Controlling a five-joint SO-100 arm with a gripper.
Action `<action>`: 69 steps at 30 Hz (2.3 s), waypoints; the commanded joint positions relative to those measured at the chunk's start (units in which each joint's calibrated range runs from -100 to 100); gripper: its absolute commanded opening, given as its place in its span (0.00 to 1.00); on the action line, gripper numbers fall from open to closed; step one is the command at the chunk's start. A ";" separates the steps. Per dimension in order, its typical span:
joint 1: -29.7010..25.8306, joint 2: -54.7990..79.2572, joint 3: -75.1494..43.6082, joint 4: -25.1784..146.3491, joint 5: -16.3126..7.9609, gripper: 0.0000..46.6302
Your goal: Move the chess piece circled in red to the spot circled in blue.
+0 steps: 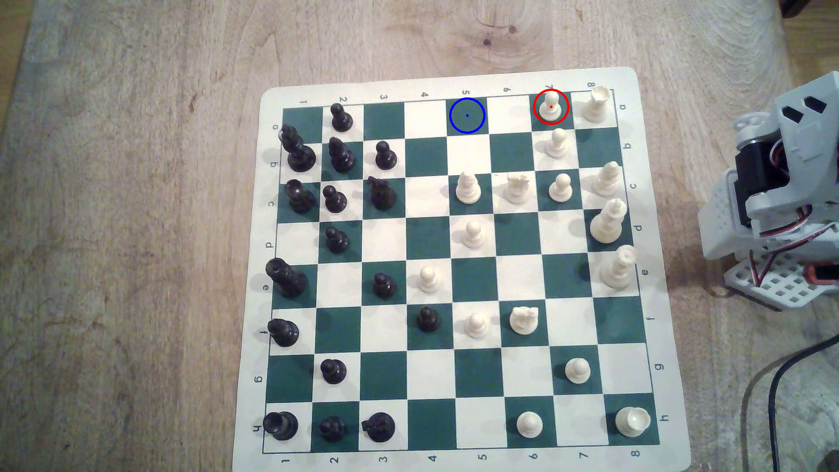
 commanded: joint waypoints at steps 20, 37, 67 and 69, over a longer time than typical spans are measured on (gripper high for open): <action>25.96 2.69 -26.21 112.32 -12.84 0.00; 27.29 31.89 -52.68 165.80 -11.58 0.00; 30.34 66.70 -58.12 158.18 -11.18 0.23; 30.34 66.95 -57.94 156.79 -11.18 0.23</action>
